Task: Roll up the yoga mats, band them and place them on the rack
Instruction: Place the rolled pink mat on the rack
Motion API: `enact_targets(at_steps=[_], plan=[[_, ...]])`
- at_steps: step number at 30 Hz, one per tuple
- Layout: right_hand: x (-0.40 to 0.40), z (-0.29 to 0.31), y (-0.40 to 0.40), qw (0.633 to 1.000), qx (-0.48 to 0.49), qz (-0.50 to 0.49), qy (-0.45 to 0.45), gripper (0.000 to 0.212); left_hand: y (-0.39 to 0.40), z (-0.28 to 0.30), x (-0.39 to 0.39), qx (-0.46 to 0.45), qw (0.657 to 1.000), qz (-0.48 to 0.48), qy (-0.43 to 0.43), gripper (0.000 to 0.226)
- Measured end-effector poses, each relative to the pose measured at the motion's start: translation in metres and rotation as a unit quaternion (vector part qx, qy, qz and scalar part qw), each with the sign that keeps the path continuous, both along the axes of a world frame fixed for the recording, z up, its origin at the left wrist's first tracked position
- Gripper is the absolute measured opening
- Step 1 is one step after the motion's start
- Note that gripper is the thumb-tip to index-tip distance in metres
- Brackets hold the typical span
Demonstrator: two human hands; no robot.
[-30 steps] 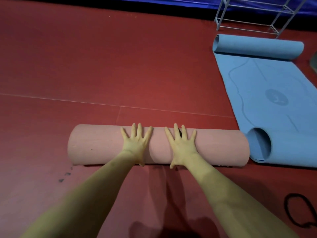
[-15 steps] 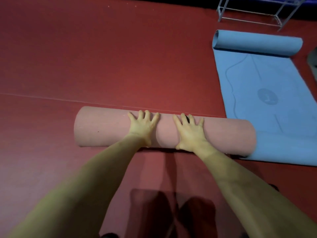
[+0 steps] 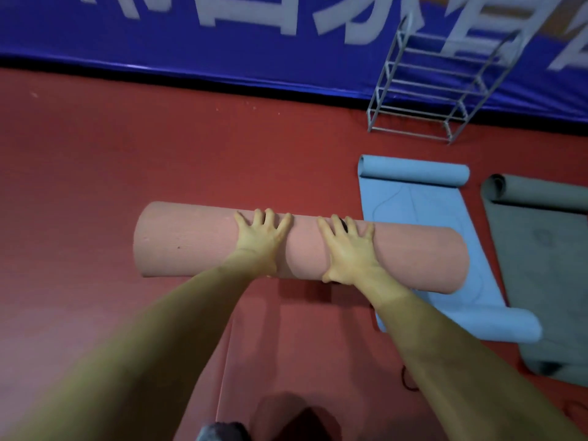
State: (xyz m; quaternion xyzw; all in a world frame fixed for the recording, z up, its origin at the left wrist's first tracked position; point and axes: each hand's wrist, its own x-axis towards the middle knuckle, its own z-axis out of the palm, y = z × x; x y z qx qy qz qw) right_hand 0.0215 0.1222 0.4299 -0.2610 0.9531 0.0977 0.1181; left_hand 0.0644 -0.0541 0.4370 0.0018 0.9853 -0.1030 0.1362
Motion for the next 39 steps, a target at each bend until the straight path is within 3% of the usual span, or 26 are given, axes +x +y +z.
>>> enact_targets(at_steps=[7, 13, 23, 39], plan=[[0.002, 0.176, -0.040, 0.999, 0.005, 0.003, 0.038, 0.129, -0.039, 0.174, 0.005, 0.008, 0.999, 0.010, 0.030, 0.119], [0.002, 0.262, -0.070, 0.997, -0.007, -0.016, 0.078, 0.129, -0.066, 0.261, 0.001, -0.007, 0.997, 0.007, 0.079, 0.125], [-0.078, 0.303, -0.090, 0.991, -0.008, -0.031, 0.128, 0.128, -0.084, 0.298, -0.080, 0.009, 0.994, 0.004, 0.112, 0.125], [-0.408, 0.338, -0.133, 0.988, -0.036, -0.025, 0.147, 0.127, -0.128, 0.339, -0.407, -0.020, 0.989, -0.008, 0.146, 0.127]])
